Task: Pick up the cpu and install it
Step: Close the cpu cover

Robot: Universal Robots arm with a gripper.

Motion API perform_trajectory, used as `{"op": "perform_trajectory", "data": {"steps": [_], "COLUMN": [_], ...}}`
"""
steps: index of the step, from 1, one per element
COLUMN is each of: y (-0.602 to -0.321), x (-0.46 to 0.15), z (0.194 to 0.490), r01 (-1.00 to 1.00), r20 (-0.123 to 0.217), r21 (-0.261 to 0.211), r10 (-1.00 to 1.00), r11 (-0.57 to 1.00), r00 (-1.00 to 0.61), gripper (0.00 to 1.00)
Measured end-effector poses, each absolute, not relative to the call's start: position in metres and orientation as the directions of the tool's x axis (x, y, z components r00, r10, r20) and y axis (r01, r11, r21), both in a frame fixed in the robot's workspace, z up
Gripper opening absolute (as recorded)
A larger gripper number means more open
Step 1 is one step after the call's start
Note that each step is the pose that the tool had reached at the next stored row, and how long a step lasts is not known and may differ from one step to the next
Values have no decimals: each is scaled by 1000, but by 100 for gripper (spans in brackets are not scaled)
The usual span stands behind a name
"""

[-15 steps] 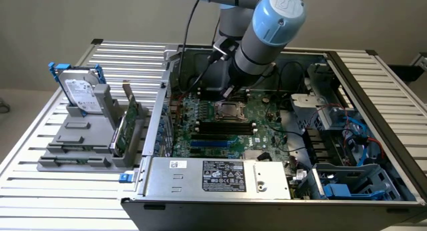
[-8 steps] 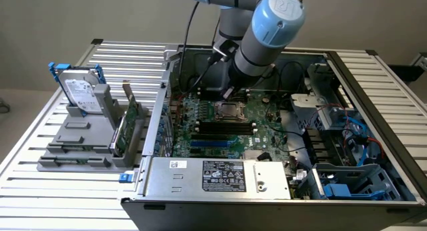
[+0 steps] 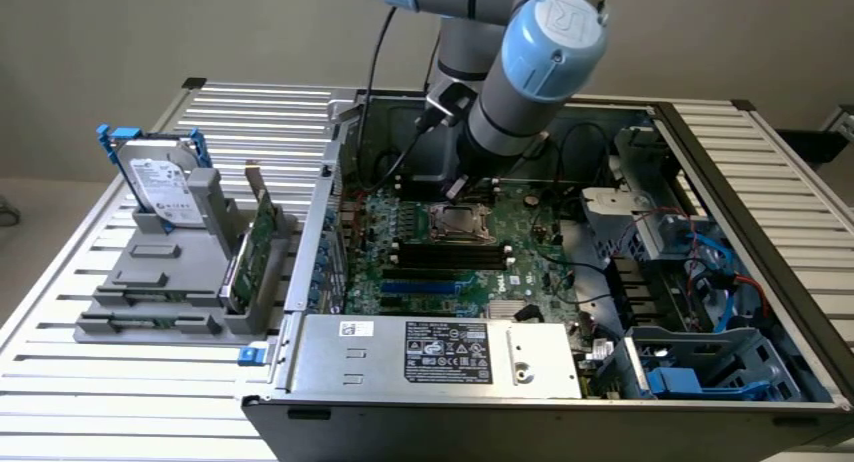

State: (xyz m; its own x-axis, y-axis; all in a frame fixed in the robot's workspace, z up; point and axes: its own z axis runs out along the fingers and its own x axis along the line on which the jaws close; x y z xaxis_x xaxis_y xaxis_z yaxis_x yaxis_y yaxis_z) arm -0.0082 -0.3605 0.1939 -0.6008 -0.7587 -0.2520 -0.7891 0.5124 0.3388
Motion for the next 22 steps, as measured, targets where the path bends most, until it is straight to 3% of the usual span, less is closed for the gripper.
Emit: {"op": "perform_trajectory", "data": {"steps": [22], "y": [-359], "x": [-16], "z": [195], "r01": [-764], "r20": [-241], "r21": [363], "r10": [-738], "r11": [533], "r00": [-630], "gripper": [11]}}
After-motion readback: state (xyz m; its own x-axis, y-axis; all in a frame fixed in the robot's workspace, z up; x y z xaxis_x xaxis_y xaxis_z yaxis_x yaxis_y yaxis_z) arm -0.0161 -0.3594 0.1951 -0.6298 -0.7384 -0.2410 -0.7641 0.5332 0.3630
